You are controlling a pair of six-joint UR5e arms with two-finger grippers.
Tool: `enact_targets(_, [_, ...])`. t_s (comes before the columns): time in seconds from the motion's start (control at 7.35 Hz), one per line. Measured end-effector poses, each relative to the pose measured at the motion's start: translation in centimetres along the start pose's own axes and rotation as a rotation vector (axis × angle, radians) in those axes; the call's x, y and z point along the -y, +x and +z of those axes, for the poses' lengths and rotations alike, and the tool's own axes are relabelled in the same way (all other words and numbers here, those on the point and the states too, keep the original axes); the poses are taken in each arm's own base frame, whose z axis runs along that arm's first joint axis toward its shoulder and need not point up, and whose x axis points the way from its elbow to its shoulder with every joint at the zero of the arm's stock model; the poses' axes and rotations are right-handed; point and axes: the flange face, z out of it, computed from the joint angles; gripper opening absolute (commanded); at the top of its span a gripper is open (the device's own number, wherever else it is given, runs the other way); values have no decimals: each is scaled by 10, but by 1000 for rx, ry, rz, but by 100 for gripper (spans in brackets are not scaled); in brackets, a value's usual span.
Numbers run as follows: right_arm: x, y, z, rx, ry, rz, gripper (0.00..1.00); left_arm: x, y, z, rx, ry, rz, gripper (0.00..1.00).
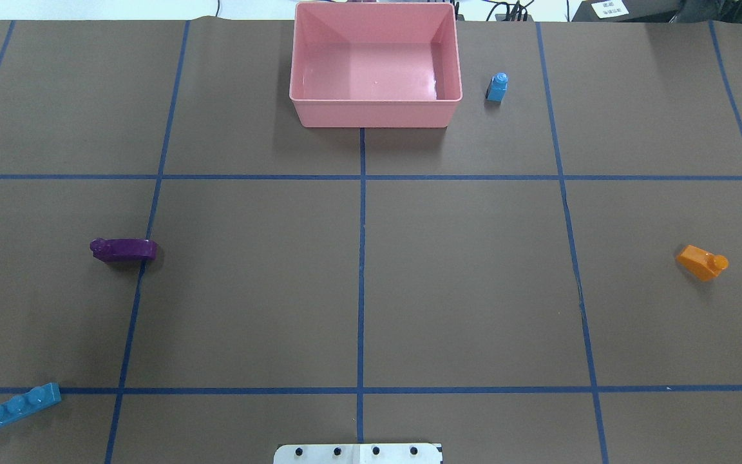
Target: Put all blocks into box
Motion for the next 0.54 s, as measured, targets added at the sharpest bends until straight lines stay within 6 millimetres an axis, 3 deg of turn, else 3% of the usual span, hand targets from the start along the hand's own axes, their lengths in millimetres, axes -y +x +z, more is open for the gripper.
enact_targets(0.27, [-16, 19, 26, 13, -52, 18, 94, 1, 2, -2, -1, 13, -1, 100])
enact_targets(0.54, [-20, 27, 39, 46, -72, 39, 92, 2, 3, -3, -1, 22, 5, 100])
